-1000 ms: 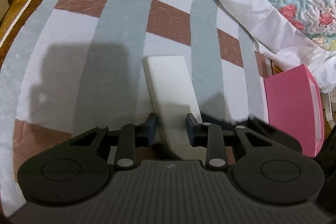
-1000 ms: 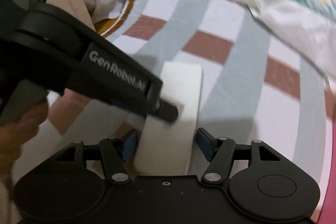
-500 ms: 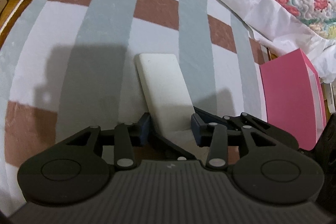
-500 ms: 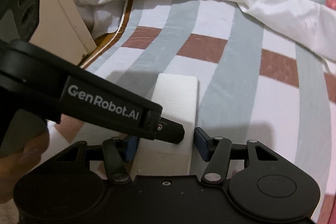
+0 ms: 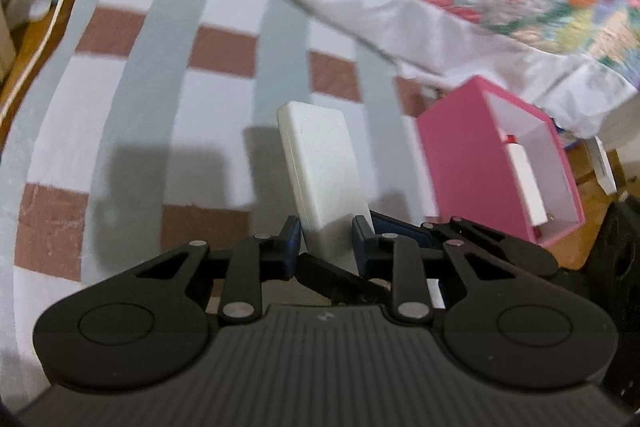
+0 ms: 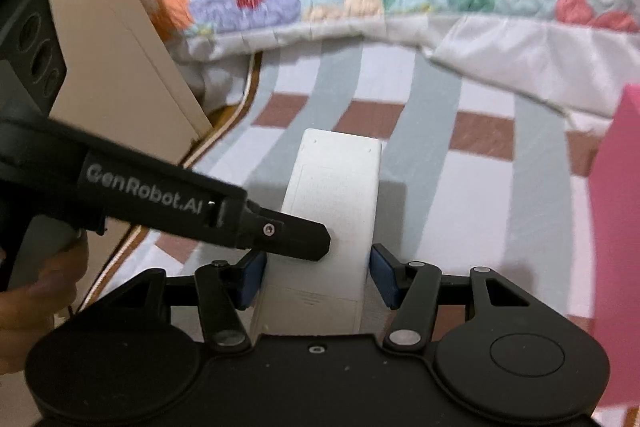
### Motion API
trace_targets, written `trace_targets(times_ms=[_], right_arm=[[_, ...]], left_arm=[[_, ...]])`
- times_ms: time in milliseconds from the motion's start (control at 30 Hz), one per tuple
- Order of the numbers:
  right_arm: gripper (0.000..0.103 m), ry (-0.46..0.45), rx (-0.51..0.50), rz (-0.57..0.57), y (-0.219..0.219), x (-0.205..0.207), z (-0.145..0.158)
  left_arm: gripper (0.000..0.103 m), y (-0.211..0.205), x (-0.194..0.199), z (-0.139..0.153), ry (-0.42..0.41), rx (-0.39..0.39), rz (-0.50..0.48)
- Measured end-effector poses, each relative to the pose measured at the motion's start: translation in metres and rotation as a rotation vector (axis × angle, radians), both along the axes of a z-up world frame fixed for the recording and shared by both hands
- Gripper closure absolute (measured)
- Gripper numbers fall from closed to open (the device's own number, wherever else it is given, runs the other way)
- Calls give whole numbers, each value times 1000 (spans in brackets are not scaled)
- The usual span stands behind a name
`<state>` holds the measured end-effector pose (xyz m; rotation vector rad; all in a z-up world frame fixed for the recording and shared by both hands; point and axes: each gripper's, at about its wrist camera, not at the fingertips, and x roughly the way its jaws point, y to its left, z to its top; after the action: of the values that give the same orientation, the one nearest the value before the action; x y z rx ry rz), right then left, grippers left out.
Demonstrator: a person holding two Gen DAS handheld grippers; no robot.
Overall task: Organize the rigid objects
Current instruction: 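Carry the white bar into the pink box and open the left tool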
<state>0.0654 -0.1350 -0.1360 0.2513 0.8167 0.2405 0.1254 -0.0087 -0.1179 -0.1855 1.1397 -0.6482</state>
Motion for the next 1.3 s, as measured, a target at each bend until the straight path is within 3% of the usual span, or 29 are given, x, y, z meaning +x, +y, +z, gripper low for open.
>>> trace_targets(times_ms=[100, 200, 433, 600, 700, 867, 1067, 1300], right_arm=[[41, -49, 2, -12, -11, -18, 18], [41, -99, -4, -16, -22, -36, 40], [41, -218, -25, -59, -52, -74, 85], [41, -253, -84, -85, -73, -97, 102], [41, -239, -69, -126, -96, -105, 106], [41, -193, -49, -190, -136, -102, 101], [42, -18, 35, -221, -183, -67, 63], [42, 87, 58, -227, -205, -35, 28]], left_arm=[[78, -10, -22, 25, -95, -3, -35], [78, -20, -37, 46, -141, -31, -54], [79, -55, -59, 98, -191, -86, -108], [79, -97, -77, 123, -225, -45, -180], [79, -125, -80, 129, -221, -22, -215], [79, -177, -71, 128, -196, 29, -256], [79, -243, -50, 95, -122, 156, -267], [78, -273, -26, 61, -91, 210, -263]])
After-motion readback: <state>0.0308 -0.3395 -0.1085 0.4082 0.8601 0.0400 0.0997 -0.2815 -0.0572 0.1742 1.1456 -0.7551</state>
